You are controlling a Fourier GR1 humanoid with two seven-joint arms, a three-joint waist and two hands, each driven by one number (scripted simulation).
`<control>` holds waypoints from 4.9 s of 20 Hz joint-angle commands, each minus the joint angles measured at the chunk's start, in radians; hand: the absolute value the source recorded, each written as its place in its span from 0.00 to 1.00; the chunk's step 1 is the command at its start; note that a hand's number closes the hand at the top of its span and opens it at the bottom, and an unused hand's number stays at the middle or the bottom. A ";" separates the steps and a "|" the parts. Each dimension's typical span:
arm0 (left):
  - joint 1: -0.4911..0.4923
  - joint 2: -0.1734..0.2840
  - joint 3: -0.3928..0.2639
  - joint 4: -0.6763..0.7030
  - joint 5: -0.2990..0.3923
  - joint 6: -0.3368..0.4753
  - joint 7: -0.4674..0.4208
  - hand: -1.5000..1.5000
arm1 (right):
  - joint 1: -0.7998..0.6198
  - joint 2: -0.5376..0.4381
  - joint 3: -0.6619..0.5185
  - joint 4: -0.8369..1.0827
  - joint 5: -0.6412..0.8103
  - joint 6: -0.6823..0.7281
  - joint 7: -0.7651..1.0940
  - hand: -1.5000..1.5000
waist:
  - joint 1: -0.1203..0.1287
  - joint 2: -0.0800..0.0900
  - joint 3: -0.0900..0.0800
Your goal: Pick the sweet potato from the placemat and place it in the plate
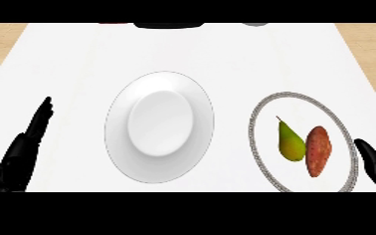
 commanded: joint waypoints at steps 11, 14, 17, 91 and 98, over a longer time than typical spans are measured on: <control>0.008 -0.025 0.013 0.021 -0.022 -0.034 -0.056 0.50 | 0.352 -0.420 0.104 -0.241 0.218 0.120 0.632 0.00 | 0.032 0.011 -0.001; -0.003 -0.030 0.028 0.070 -0.020 -0.055 -0.071 0.50 | 0.269 -0.511 0.035 -0.164 0.158 0.193 0.758 0.00 | 0.033 0.012 0.001; -0.058 -0.051 0.011 0.074 -0.043 -0.055 -0.022 0.50 | 0.250 -0.568 0.054 -0.173 0.164 0.248 0.862 0.00 | 0.024 0.011 0.001; -0.110 -0.274 0.196 0.073 -0.291 -0.301 -0.035 0.50 | -1.009 -0.534 0.358 0.927 0.849 0.815 -0.148 1.00 | 0.157 0.044 0.006; -0.099 -0.251 0.235 0.040 -0.267 -0.313 0.017 0.50 | -1.174 -0.480 0.311 1.096 0.712 0.936 -0.491 1.00 | 0.092 0.023 0.004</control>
